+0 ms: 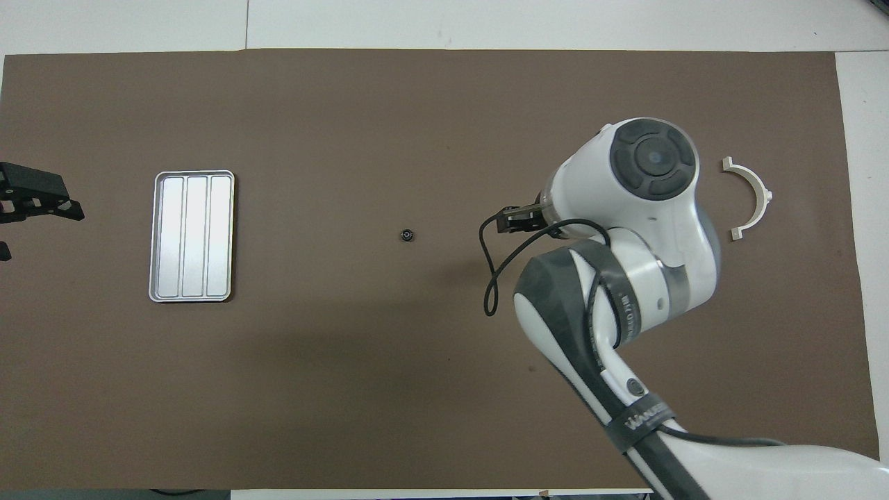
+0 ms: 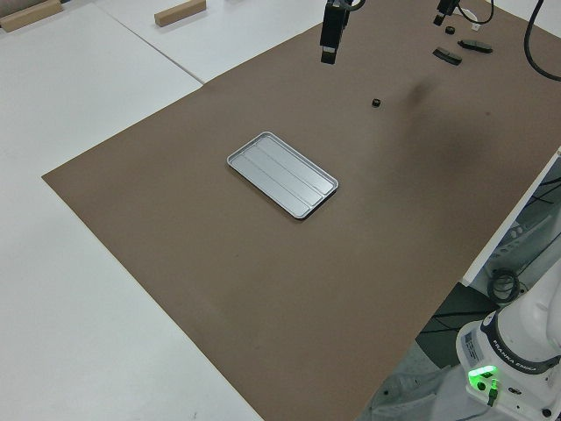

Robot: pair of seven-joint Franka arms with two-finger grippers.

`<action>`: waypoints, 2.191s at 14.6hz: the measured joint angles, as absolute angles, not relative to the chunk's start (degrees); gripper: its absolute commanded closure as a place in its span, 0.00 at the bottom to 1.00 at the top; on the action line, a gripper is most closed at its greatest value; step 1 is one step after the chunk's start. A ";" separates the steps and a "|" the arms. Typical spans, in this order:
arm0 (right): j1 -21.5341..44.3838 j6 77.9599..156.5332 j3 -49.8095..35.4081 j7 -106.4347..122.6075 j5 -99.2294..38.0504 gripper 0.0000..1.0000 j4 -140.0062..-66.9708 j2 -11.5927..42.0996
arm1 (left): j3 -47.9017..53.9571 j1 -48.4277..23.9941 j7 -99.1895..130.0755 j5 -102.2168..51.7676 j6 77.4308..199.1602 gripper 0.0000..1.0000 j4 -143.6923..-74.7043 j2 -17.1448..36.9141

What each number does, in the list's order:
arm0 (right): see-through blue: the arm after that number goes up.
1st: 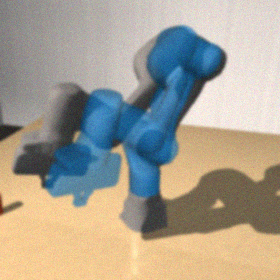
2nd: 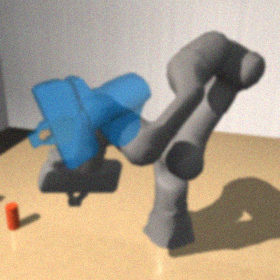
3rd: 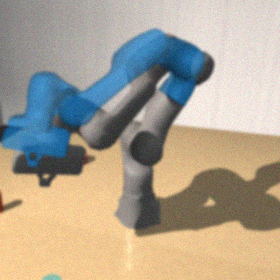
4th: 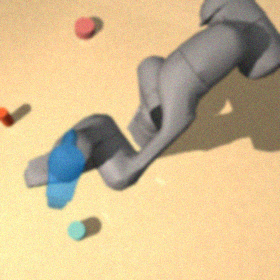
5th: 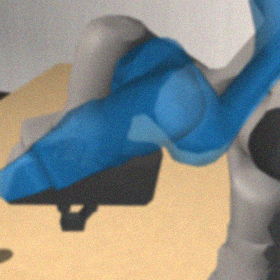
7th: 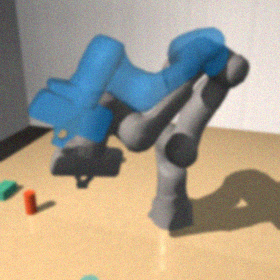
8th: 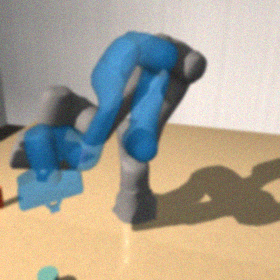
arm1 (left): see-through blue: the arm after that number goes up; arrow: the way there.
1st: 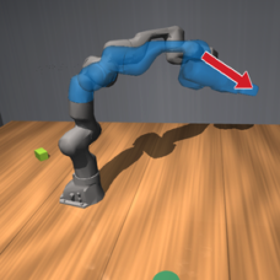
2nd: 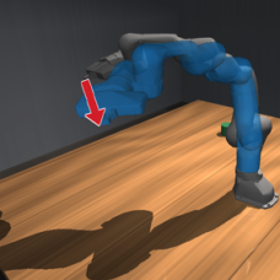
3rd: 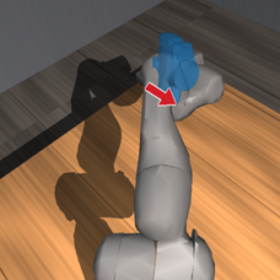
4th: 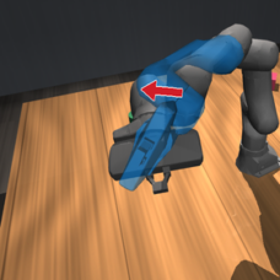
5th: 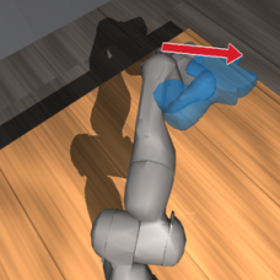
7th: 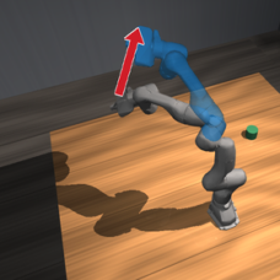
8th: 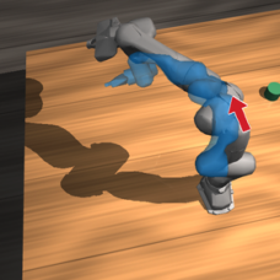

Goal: Place bearing gear from tray to pile

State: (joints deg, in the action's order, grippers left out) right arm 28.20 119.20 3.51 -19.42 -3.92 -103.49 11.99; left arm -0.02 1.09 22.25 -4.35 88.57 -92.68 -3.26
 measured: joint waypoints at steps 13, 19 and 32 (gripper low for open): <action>41.22 128.21 3.52 -36.72 -3.92 0.20 -89.09 31.79 | 0.95 1.82 18.98 -4.38 92.38 0.00 -96.33 -3.23; 41.74 128.22 3.90 -37.02 -3.43 0.30 -85.84 35.97 | 1.47 1.78 18.79 -4.38 92.47 0.00 -97.16 -3.27; 41.70 129.62 3.98 -37.02 -3.37 0.32 -85.57 38.20 | 1.93 0.99 18.73 -4.38 89.10 0.00 -96.27 -3.94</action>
State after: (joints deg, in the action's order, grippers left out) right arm 41.70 129.62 3.98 -37.02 -3.37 -85.57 38.20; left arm 1.93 0.99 18.73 -4.38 89.10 -96.27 -3.94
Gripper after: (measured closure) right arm 0.300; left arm 0.000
